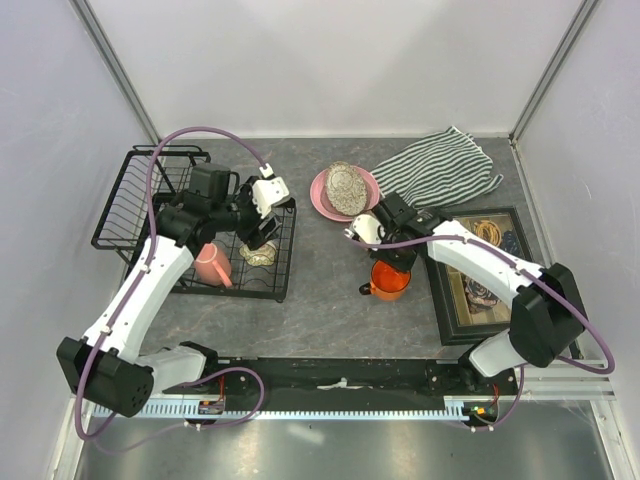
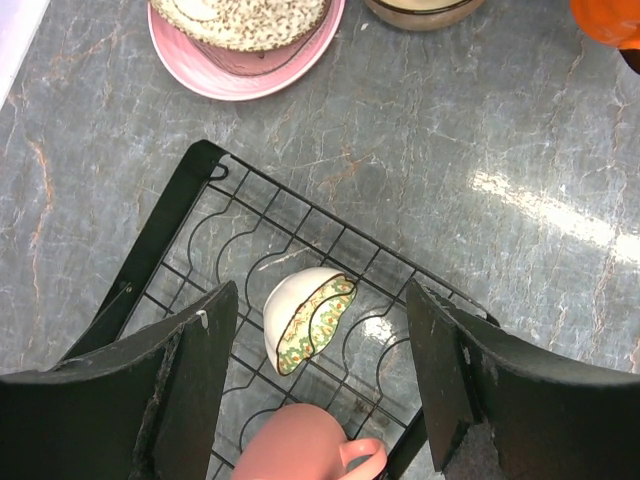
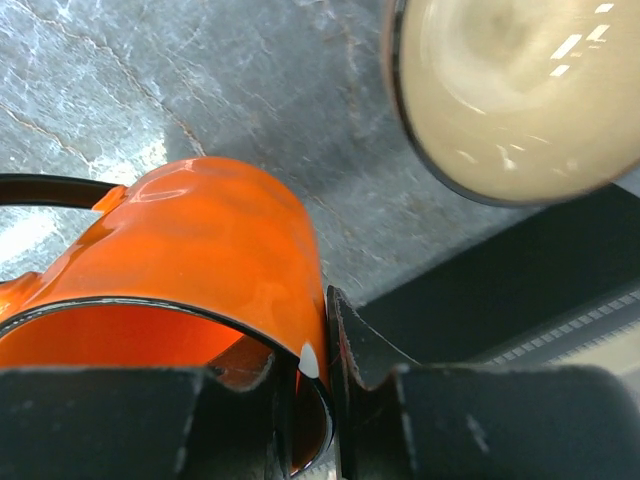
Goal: Unload the mixed dishes from the dish rack
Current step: Place the cup at the center of the board.
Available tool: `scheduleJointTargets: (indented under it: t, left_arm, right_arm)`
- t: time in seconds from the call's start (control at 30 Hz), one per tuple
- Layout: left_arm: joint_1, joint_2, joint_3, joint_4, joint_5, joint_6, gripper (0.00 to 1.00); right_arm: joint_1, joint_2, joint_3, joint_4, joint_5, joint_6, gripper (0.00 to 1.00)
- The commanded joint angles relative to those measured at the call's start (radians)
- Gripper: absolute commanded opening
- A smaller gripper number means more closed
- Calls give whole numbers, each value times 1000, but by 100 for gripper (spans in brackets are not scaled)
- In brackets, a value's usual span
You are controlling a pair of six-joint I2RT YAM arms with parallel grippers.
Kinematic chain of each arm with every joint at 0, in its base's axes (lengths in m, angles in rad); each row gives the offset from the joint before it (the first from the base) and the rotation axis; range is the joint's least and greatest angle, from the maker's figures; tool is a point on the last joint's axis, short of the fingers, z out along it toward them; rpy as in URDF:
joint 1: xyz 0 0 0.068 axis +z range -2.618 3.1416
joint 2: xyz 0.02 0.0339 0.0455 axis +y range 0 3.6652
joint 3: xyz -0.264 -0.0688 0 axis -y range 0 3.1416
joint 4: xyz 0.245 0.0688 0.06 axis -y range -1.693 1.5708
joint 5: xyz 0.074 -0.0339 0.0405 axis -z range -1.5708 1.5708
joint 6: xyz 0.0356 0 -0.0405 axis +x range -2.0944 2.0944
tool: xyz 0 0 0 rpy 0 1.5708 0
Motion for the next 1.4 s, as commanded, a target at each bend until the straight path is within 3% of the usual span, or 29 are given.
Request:
scheduleJointTargets:
  t: [0.0, 0.83, 1.2, 1.37]
  left_arm:
    - [14, 10, 0, 42, -14, 12, 75]
    - [69, 21, -25, 3, -4, 67, 75]
    - [93, 46, -20, -53, -35, 152, 76]
    - [98, 58, -22, -71, -75, 214, 77]
  right_arm:
    - [-3, -34, -54, 119, -48, 20, 0]
    - [-1, 61, -118, 204, -97, 0, 0]
    - [-1, 95, -105, 210, -88, -4, 27]
    - [-1, 92, -82, 207, -77, -3, 47]
